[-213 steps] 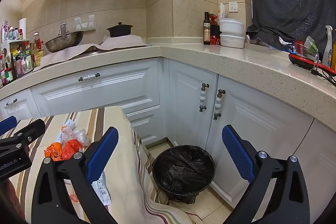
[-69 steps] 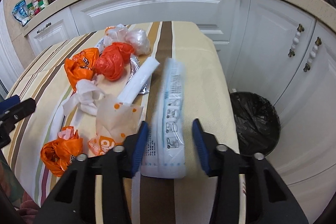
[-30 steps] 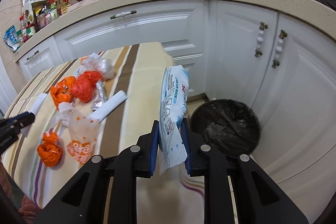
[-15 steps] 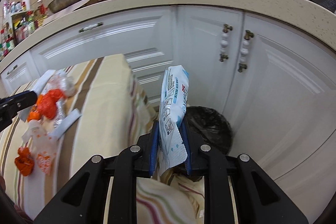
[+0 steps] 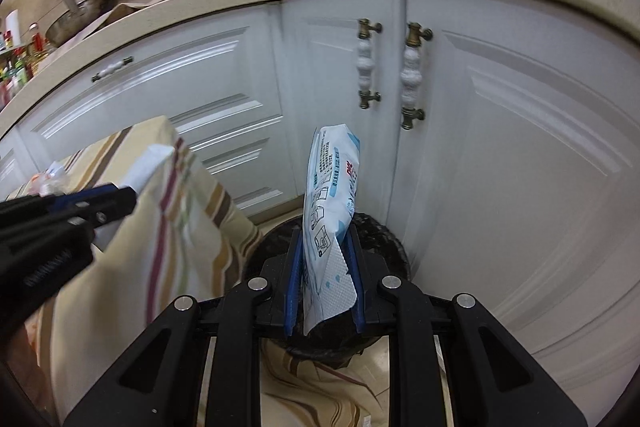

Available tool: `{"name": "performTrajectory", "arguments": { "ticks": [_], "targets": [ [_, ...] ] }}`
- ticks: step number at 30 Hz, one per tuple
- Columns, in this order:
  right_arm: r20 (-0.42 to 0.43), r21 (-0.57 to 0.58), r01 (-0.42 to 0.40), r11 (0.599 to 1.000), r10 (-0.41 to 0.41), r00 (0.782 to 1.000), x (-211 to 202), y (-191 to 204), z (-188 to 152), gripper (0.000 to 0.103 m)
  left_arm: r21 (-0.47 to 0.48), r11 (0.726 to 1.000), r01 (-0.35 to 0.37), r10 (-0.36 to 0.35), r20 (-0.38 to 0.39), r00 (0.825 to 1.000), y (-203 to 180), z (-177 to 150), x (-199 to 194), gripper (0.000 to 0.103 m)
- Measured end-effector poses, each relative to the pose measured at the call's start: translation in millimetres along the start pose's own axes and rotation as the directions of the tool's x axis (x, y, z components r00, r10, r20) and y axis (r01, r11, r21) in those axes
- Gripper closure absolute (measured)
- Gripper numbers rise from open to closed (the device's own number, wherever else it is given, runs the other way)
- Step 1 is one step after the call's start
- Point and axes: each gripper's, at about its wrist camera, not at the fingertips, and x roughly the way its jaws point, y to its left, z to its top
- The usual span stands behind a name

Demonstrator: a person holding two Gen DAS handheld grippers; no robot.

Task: Collect trash
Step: 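Carry the packet over the black bin with the right gripper while the left gripper grasps a white paper strip, then open both grippers over the bin to drop packet and paper strip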

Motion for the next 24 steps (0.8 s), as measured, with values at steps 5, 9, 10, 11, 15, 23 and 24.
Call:
{"name": "performTrajectory", "arguments": {
  "ticks": [5,9,10,11,15,23,24],
  "targets": [
    [-0.019,0.017,0.001,1.000,-0.001,1.000,26,-14,2,0.082,0.015,1.000,-0.012,0.013,-0.032,0.999,-21,11,36,0.086],
    [-0.029,0.037,-0.005,0.999,0.006,1.000,56,-23,4,0.065,0.008,1.000,-0.024,0.024,-0.067,0.997,-31,17,65,0.072],
    [-0.039,0.046,0.002,0.999,0.000,0.999,64,-25,3,0.051,0.021,0.999,-0.036,0.037,-0.077,0.996,-33,17,72,0.064],
    [-0.041,0.054,0.008,0.998,-0.005,0.999,69,-28,3,0.049,0.025,0.999,-0.038,0.040,-0.086,0.995,-34,17,76,0.061],
    [-0.052,0.080,0.024,0.996,-0.020,0.998,74,-35,0,0.049,0.000,0.999,-0.040,0.040,-0.115,0.993,-26,15,82,0.057],
    [-0.019,0.085,0.046,0.995,-0.045,0.999,38,-35,4,0.049,-0.050,0.999,-0.021,0.019,-0.040,0.999,-6,21,39,0.054],
    [-0.011,0.086,0.045,0.995,-0.045,0.999,32,-34,5,0.048,-0.056,0.998,-0.016,0.014,-0.031,0.999,-2,21,31,0.054]
  ]
}}
